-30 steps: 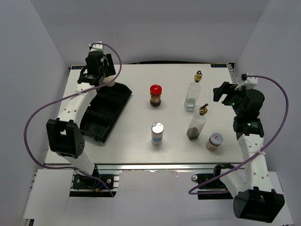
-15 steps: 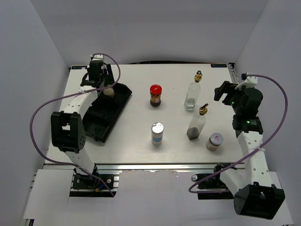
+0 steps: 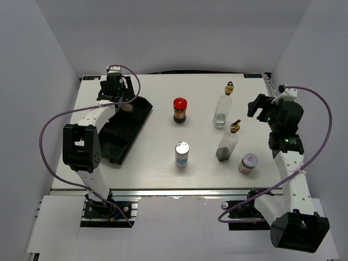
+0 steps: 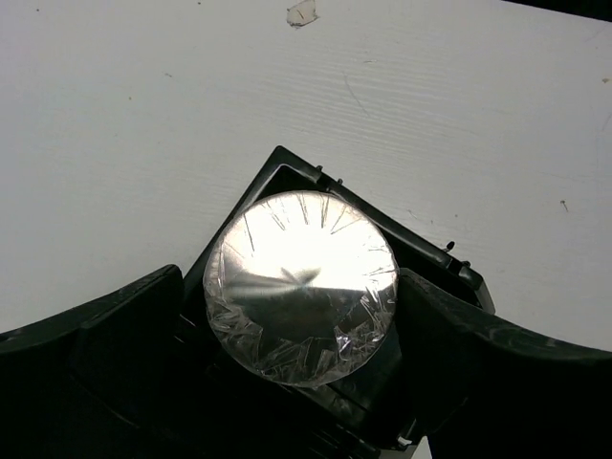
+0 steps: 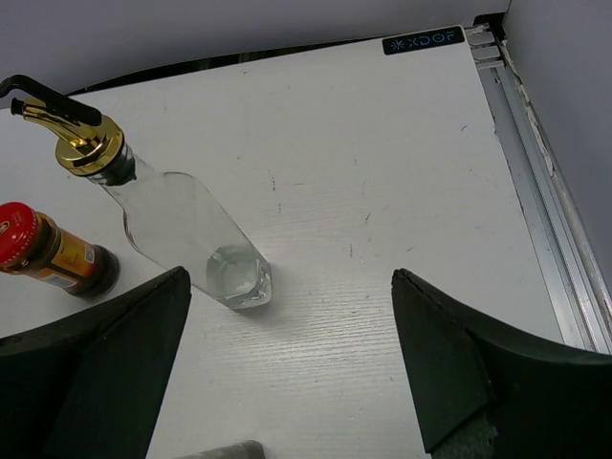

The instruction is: Organize the condiment bottles

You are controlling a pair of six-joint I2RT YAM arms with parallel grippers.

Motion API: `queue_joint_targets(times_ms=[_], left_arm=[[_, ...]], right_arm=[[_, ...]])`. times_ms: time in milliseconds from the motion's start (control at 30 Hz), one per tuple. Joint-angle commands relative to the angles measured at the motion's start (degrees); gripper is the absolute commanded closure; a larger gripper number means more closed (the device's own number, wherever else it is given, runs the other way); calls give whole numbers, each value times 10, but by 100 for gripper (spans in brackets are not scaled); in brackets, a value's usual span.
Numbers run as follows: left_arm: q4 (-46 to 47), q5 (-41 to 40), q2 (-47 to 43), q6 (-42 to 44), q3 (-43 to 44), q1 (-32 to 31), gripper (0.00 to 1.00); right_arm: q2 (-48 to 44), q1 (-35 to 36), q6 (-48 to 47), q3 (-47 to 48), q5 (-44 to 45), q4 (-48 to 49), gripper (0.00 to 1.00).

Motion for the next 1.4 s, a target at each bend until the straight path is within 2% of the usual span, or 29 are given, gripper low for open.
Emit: queue_joint_targets(times_ms=[0,200,367,433,500,667,767,867,967,1367], left_arm=[[-13,-18,-46,-8,13,1,2],[-59,-8,-125,-28,45,1,2],[-44,57,-222,-75,-19,-13,2],[-48,50,-267,-87,-50,-52,2],[-43,15,-295,-96,-83,-128,2],[-49,29,-349,-122,-153,-265,2],[-88,24,-345,-134,-162,-369,2],[-132,34,-326,-133,-155,-441,2],[-148,55,-311,-133,-159,-481,2],[-198,51,-221,-116,-145,-516,2]], right_arm=[[-16,0,-5,21,1,4,11],[-33,0,-11,20,-19,-2,11],[-53,0,-4,13,16,-6,11],[-53,0,2,17,24,-16,11],[-45,0,7,20,21,-22,11],[-18,0,8,54,42,-69,11],[-14,0,10,55,33,-66,11],[-13,0,9,52,26,-66,11],[-17,0,8,48,31,-66,11],[-35,0,7,40,25,-59,10]])
